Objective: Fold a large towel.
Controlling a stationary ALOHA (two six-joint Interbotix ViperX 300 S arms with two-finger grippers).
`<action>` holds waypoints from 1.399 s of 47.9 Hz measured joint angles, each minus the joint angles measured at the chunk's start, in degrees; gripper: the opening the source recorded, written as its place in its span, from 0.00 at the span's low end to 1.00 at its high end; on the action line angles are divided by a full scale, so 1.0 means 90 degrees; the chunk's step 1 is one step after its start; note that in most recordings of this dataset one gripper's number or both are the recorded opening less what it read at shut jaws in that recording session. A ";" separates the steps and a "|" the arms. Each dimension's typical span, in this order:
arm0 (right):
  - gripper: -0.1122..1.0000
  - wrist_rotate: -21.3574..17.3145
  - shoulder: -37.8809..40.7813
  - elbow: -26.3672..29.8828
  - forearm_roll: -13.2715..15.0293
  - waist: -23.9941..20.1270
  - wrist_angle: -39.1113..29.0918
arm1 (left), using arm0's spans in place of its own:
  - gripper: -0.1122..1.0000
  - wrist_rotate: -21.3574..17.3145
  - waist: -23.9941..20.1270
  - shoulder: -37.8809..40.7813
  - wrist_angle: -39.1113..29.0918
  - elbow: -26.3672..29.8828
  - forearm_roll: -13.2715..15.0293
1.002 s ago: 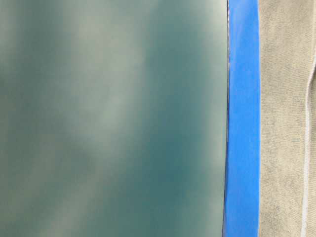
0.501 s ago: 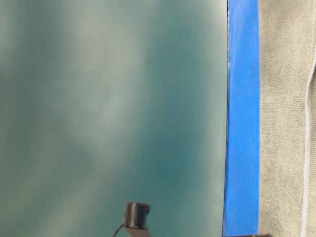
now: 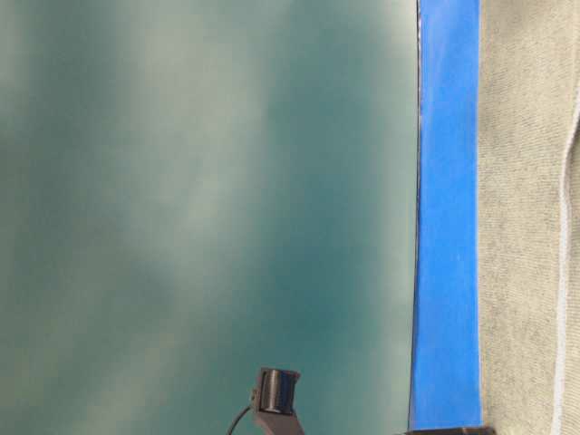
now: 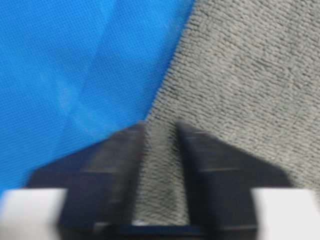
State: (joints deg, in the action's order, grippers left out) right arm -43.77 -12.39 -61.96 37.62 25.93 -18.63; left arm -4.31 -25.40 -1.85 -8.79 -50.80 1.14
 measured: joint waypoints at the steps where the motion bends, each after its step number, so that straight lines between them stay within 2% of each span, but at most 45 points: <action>1: 0.11 0.0029 0.0000 0.0000 0.0000 0.0000 0.0000 | 0.16 0.0000 0.0010 0.0000 0.0000 0.0000 0.0000; 3: 0.11 0.0049 -0.0020 0.0010 0.0000 0.0000 -0.0010 | 0.11 -0.0010 0.0000 0.0000 -0.0010 0.0000 0.0000; 14: 0.11 0.0078 -0.0781 0.0215 0.0000 0.0000 -0.0273 | 0.11 -0.0010 0.0010 -0.0137 -0.0527 0.0127 0.0000; 28: 0.11 0.0078 -0.2588 0.0479 -0.0234 -0.0068 -0.1270 | 0.11 0.0000 0.0010 -0.1318 -0.2373 0.1025 0.0010; 37: 0.11 0.0078 -0.3730 0.0830 -0.0479 -0.0713 -0.1904 | 0.11 0.0098 0.0088 -0.2207 -0.3428 0.1621 0.0039; 45: 0.11 0.0049 -0.4424 0.1152 -0.0605 -0.1260 -0.2217 | 0.11 0.0166 0.0361 -0.2812 -0.3887 0.1836 0.0098; 51: 0.11 0.0039 -0.4648 0.1250 -0.0596 -0.1270 -0.2295 | 0.11 0.0664 0.0654 -0.3135 -0.3984 0.1777 0.0117; 59: 0.11 0.0000 -0.4473 0.1318 -0.0498 -0.1104 -0.2148 | 0.11 0.1816 0.1426 -0.3535 -0.3955 0.1543 0.0117; 67: 0.11 0.0000 -0.3945 0.1523 -0.0371 -0.0273 -0.1426 | 0.11 0.3174 0.2734 -0.3818 -0.3574 0.1396 0.0127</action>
State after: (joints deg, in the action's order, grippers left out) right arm -43.77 -47.90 -48.25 34.28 23.47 -31.46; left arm 24.26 -0.79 -36.21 -40.96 -38.23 2.29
